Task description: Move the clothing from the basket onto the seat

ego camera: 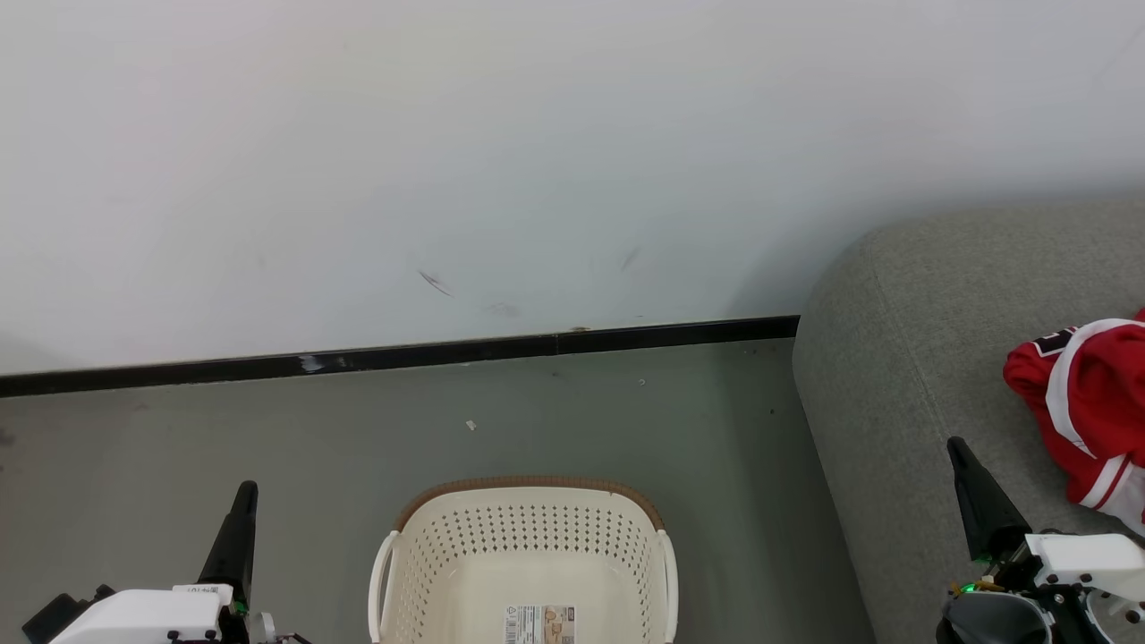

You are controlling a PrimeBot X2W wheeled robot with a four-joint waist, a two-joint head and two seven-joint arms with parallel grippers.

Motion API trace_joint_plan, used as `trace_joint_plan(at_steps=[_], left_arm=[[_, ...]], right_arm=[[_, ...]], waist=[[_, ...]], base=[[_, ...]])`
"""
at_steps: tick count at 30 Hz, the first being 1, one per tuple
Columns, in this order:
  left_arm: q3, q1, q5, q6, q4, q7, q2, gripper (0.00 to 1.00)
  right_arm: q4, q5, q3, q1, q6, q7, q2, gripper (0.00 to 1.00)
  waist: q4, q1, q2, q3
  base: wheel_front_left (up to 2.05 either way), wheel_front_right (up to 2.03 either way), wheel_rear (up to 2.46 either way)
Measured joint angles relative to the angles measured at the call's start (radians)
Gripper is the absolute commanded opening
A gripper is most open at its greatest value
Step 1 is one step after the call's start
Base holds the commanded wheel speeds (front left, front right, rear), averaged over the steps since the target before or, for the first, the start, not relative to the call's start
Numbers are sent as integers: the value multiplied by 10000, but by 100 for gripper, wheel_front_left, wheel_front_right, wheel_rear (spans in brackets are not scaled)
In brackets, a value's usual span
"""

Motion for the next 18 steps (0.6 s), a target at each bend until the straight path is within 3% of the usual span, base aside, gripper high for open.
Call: trace_joint_plan(at_steps=[18], left_arm=[[4, 0, 0, -27, 42, 27, 0, 0]], right_arm=[[19, 0, 0, 0, 0, 0, -4, 0]], waist=[[-1, -1, 0, -1]], base=[[0, 0, 0]])
